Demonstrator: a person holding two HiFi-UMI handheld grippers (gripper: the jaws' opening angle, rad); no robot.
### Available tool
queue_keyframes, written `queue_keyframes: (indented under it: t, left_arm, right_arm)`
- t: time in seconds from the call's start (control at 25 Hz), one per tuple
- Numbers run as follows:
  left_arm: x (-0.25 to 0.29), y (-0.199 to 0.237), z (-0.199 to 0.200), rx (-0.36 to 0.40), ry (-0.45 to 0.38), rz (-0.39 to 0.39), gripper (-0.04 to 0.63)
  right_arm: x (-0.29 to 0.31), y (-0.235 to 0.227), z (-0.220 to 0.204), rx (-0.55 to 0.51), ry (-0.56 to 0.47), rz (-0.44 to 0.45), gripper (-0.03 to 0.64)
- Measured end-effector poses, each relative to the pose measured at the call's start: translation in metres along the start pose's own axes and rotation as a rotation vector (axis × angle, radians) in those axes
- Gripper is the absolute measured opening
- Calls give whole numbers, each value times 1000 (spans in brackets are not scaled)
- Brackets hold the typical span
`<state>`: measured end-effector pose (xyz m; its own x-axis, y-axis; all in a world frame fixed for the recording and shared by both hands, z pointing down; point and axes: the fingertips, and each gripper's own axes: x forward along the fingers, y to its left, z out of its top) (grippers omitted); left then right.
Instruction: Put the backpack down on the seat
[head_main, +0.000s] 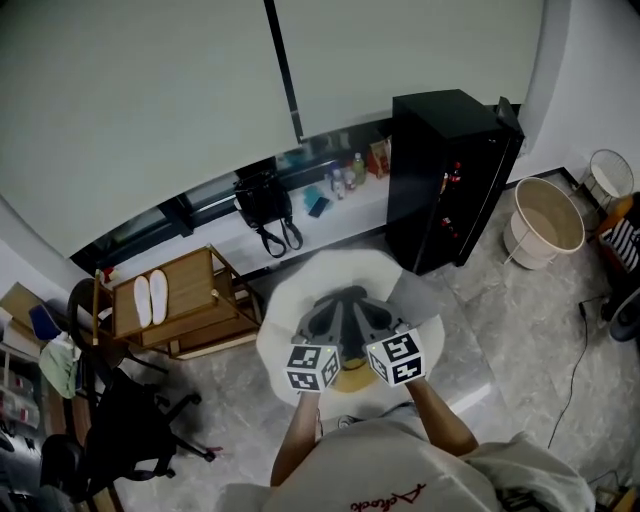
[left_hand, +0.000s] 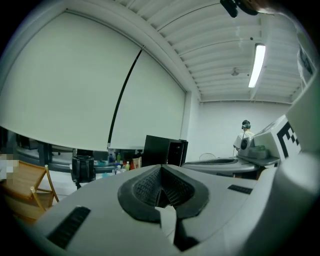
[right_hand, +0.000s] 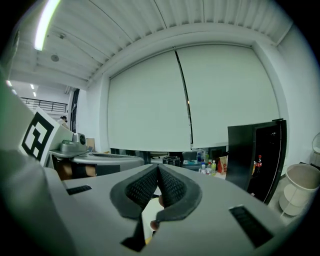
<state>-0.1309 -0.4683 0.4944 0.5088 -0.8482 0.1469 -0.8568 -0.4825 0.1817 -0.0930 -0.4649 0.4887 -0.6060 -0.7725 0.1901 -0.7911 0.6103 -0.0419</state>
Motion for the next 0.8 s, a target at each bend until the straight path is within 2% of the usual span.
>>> queue_keyframes:
  t: [0.4, 0.8]
  left_arm:
    - [-33, -11, -43, -34, 62, -89, 32]
    - [-48, -27, -44, -42, 47, -77, 31]
  right_arm:
    - [-18, 35, -31, 30, 43, -59, 28]
    - [-38, 41, -28, 21, 31, -38, 28]
